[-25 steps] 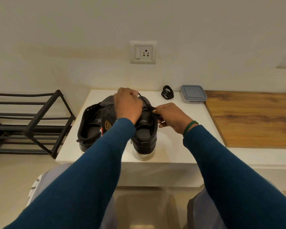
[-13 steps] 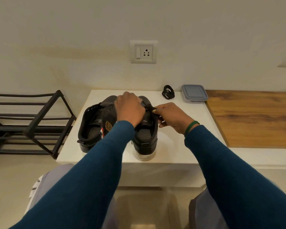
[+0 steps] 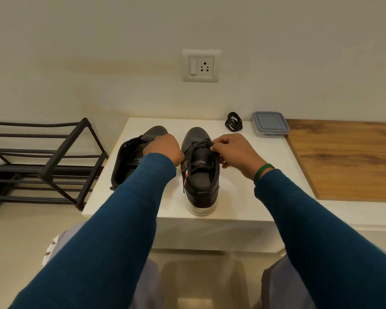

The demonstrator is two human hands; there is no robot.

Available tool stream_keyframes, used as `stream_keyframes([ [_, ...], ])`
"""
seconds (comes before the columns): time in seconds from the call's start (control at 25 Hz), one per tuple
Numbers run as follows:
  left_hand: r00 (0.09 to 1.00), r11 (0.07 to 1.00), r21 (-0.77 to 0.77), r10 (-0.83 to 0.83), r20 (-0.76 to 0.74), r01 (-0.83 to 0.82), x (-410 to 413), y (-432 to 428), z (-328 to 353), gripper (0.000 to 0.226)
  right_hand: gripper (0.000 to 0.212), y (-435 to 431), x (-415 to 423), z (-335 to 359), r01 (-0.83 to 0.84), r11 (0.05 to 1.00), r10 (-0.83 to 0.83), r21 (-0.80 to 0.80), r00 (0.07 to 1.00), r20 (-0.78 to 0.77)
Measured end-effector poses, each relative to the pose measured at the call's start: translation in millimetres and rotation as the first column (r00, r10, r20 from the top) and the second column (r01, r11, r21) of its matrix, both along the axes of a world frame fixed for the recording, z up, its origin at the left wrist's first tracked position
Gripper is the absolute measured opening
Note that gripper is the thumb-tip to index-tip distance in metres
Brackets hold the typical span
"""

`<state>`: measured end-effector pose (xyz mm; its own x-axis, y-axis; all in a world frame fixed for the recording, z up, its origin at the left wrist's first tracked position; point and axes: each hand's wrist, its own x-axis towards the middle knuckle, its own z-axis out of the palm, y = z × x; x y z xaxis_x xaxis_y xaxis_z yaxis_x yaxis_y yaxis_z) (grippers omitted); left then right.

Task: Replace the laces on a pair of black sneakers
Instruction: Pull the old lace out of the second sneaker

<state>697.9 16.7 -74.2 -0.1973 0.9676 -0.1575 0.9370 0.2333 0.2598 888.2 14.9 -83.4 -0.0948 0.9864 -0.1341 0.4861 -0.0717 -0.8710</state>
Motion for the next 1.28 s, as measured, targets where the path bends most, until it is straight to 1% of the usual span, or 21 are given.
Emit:
stream_keyframes([
  [0.04,0.994,0.999,0.024,-0.044,0.098,0.042,1,0,0,0.015,0.017,2,-3,-1,0.023,0.998,-0.025,0.051,0.999,0.036],
  [0.12,0.932,0.990,0.109,-0.123,0.341,0.091,4,1,2,0.024,0.016,6,-9,-2,0.092,0.981,-0.102,0.169,0.994,0.050],
  [0.16,0.898,0.987,0.122,-0.149,0.414,0.108,8,0,3,0.030,0.016,9,-12,-1,0.124,0.968,-0.136,0.218,0.990,0.041],
  [0.2,0.880,0.985,0.109,-0.172,0.444,0.137,12,-2,4,0.032,0.016,13,-16,1,0.131,0.960,-0.144,0.247,0.989,0.035],
  [0.28,0.889,0.976,0.069,-0.216,0.404,0.206,19,-5,0,0.027,0.018,22,-23,4,0.061,0.970,-0.083,0.235,0.993,0.083],
  [0.36,0.916,0.978,0.084,-0.210,0.343,0.193,22,-4,-6,0.024,0.020,34,-31,4,-0.038,0.985,-0.005,0.166,0.968,0.253],
  [0.4,0.919,0.983,0.099,-0.183,0.349,0.158,21,-2,-8,0.026,0.018,39,-35,4,-0.062,0.988,0.011,0.139,0.938,0.345],
  [0.52,0.866,0.995,0.063,-0.101,0.489,0.081,12,5,-12,0.031,0.020,46,-48,-1,-0.063,0.990,-0.016,0.125,0.837,0.546],
  [0.6,0.824,0.998,0.009,-0.051,0.564,0.055,4,11,-12,0.030,0.021,44,-54,-2,-0.062,0.982,-0.061,0.179,0.790,0.609],
  [0.68,0.811,1.000,0.015,-0.012,0.585,0.004,-1,16,-13,0.029,0.020,41,-55,1,-0.076,0.962,-0.110,0.261,0.769,0.630],
  [0.76,0.799,0.998,0.027,0.027,0.601,-0.054,-2,16,-14,0.030,0.016,40,-50,5,-0.097,0.946,-0.131,0.309,0.758,0.639],
  [0.84,0.784,0.998,0.018,0.039,0.619,-0.064,-1,16,-15,0.026,0.013,39,-41,8,-0.133,0.950,-0.069,0.281,0.791,0.608],
  [0.92,0.771,0.998,0.014,0.045,0.636,-0.069,-1,14,-14,0.024,0.009,35,-35,11,-0.186,0.956,0.039,0.228,0.848,0.529],
  [0.96,0.768,0.997,0.016,0.044,0.639,-0.071,0,14,-13,0.022,0.006,32,-35,10,-0.213,0.949,0.068,0.231,0.858,0.509],
  [1.08,0.778,0.996,0.026,0.047,0.626,-0.081,4,14,-11,0.017,0.009,27,-47,5,-0.245,0.934,0.055,0.260,0.818,0.573],
  [1.16,0.796,0.996,0.042,0.039,0.603,-0.081,5,14,-9,0.012,0.004,26,-56,2,-0.243,0.927,0.012,0.287,0.780,0.625],
  [1.24,0.797,0.996,0.039,0.040,0.603,-0.080,5,15,-9,0.010,0.002,24,-64,-1,-0.214,0.928,-0.037,0.305,0.761,0.647],
  [1.28,0.795,0.997,0.031,0.038,0.605,-0.071,5,15,-10,0.009,0.004,23,-65,-3,-0.191,0.938,-0.038,0.288,0.773,0.634],
])
